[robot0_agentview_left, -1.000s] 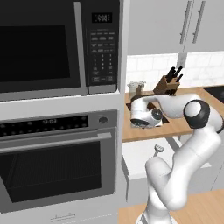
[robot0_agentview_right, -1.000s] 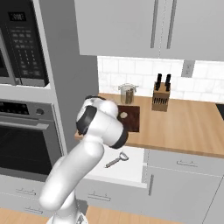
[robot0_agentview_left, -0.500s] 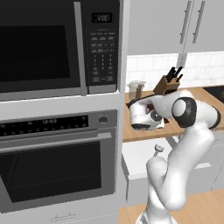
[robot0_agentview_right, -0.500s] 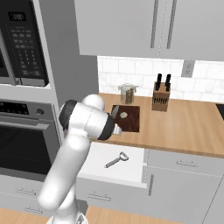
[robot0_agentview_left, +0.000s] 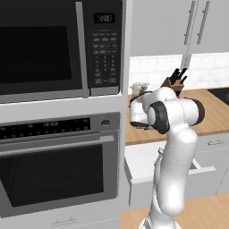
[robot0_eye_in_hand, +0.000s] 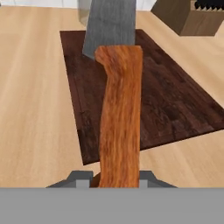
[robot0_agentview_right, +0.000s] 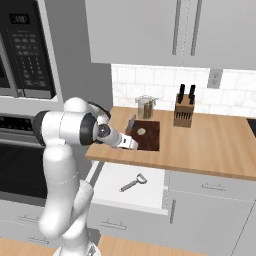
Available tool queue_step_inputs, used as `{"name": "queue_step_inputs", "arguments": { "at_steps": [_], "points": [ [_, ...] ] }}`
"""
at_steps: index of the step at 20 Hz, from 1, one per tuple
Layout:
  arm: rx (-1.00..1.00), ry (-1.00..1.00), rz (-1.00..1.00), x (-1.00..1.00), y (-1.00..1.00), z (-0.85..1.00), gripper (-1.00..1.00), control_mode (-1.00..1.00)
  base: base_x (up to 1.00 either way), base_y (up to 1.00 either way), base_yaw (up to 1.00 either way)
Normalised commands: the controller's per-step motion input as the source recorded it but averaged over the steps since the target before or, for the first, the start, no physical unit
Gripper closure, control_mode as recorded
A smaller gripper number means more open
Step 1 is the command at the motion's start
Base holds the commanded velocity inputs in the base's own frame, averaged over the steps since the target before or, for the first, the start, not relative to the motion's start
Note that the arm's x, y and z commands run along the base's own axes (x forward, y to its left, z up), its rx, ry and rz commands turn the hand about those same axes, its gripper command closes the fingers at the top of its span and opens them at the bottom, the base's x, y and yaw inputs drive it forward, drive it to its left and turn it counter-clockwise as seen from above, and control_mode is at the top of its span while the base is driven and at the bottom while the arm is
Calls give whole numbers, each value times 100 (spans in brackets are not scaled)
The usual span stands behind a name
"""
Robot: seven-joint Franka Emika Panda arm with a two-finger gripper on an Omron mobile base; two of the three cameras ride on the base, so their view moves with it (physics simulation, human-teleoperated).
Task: Place the appropriate cutting tool for cutting the garlic skin on the cutting board.
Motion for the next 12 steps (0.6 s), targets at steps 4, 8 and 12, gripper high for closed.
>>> {"name": "queue_step_inputs", "arguments": {
  "at_steps": [4, 8, 12],
  "points": [
    [6, 7, 0, 58, -47, 1, 100, -100, 0, 0, 0],
    [6, 6, 0, 71, -29, 9, 100, -100, 0, 0, 0],
    [5, 0, 0, 58, -5, 47, -100, -100, 0, 0, 0]
  ]
}}
